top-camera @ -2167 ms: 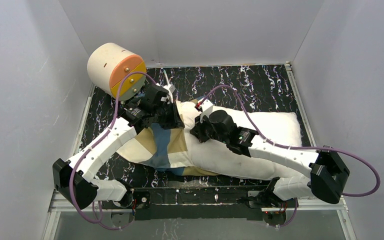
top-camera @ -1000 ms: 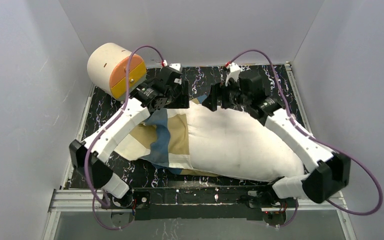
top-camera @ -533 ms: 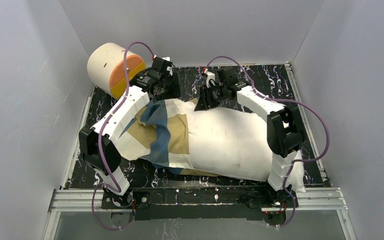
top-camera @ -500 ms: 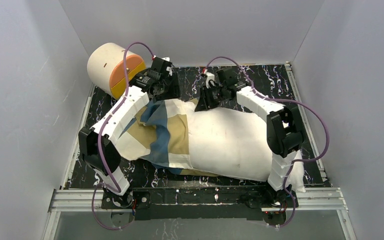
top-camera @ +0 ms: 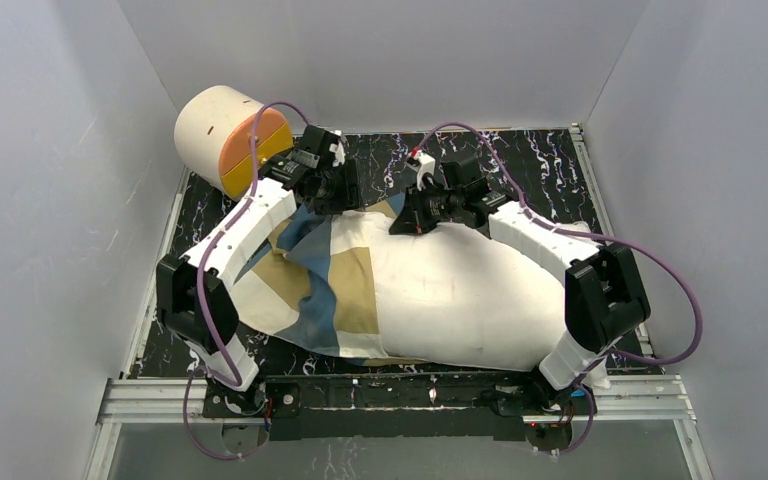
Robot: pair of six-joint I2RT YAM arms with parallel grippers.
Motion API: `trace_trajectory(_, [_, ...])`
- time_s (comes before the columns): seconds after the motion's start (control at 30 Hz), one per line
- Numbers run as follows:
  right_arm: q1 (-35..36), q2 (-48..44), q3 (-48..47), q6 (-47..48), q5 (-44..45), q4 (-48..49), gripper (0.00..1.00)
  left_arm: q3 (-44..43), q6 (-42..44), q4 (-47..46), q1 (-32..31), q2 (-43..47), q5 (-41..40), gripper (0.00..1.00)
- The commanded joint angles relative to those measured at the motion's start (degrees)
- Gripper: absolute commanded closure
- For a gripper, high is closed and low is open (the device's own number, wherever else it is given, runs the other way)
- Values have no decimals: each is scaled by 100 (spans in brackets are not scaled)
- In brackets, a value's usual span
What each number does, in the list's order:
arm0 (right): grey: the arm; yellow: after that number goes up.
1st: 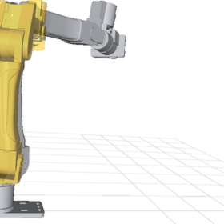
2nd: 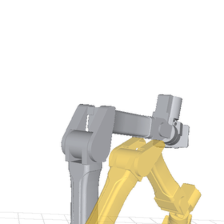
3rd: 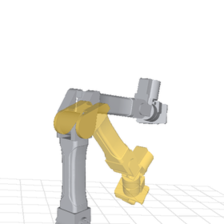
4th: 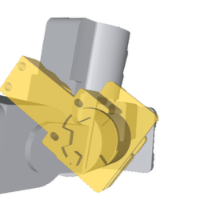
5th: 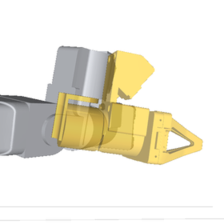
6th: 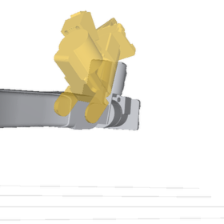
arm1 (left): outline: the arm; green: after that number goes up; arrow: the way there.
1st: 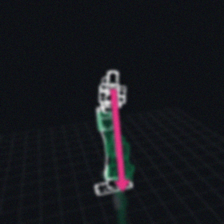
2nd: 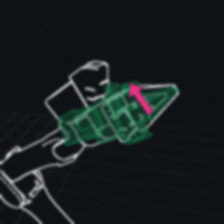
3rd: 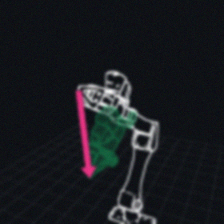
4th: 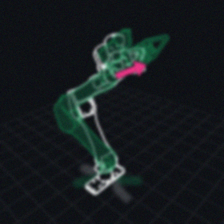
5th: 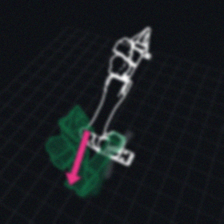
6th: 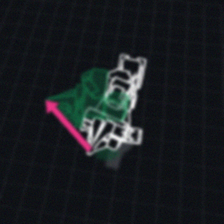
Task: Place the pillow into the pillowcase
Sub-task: Stuff the pillow into the pillowcase.
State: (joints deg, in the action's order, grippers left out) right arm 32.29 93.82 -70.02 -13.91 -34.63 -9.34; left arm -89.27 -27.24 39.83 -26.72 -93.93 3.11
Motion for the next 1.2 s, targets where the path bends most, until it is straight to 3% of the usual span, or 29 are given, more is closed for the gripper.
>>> trace_trajectory(0.0, [92,-231,135,-247,-7,112,99,187,-147,-262,18,-168,548,50])
trace_trajectory(0.1, [130,-279,163,-325,44,132,99,208,-165,-287,18,-250,600,58])
trace_trajectory(0.27, [249,-361,260,-445,172,230,99,-133,-272,-308,18,-259,732,98])
trace_trajectory(0.3, [287,-376,301,-468,187,254,99,-312,-304,-314,18,-258,762,100])
trace_trajectory(0.47, [435,-437,449,-608,517,309,99,-1090,-854,-719,18,-175,1331,100])
trace_trajectory(0.7, [585,-468,573,-931,833,736,99,-275,-2294,-2700,-94,247,2540,100])
trace_trajectory(0.77, [644,-360,531,-938,833,716,99,-130,-2112,-2693,-138,253,2479,100])
trace_trajectory(0.93, [846,-294,665,-938,921,741,99,-870,-911,-1041,-69,-151,1294,100])
trace_trajectory(1.07, [866,-262,774,-869,1066,827,99,-467,-1731,-1999,-63,-265,2383,92])
trace_trajectory(1.17, [871,-156,604,-784,1075,669,99,-323,-1809,-2276,-64,-176,2394,90])
